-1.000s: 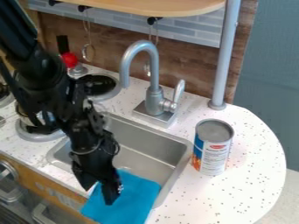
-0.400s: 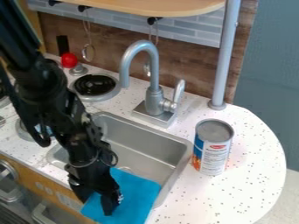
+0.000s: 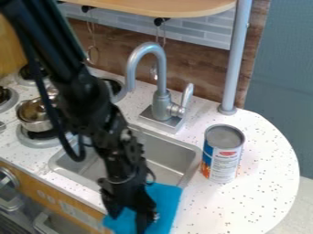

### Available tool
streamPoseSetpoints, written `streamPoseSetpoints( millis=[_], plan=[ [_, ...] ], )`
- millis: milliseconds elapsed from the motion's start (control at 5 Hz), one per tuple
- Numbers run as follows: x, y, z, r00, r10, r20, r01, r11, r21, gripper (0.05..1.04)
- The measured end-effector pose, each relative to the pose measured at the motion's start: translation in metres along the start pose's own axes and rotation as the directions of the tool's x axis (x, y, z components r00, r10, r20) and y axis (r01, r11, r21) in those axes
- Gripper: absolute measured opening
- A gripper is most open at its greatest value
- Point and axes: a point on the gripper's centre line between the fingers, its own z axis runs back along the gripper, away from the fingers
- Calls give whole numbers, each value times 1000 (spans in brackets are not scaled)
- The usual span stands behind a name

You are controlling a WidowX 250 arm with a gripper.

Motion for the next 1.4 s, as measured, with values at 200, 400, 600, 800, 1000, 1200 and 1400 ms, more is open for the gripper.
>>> streamPoseSetpoints(
  millis=[200, 400, 600, 800, 1000, 1200, 1400],
  plan=[
    [7, -23, -3, 1000, -21, 5, 21, 1000, -2, 1001],
    [11, -42, -5, 999, -45, 14, 45, 999, -6, 1001],
    [20, -65, -8, 997, -78, 28, 78, 997, -11, 1001],
    [30, -88, -9, 994, -102, 38, 103, 994, -28, 1001],
    [40, -107, -9, 993, -112, 44, 114, 993, -40, 1001],
    [52, -120, -11, 992, -118, 52, 121, 992, -44, 1001],
    [68, -121, -14, 993, -97, 62, 100, 994, -43, 1001]
  ],
)
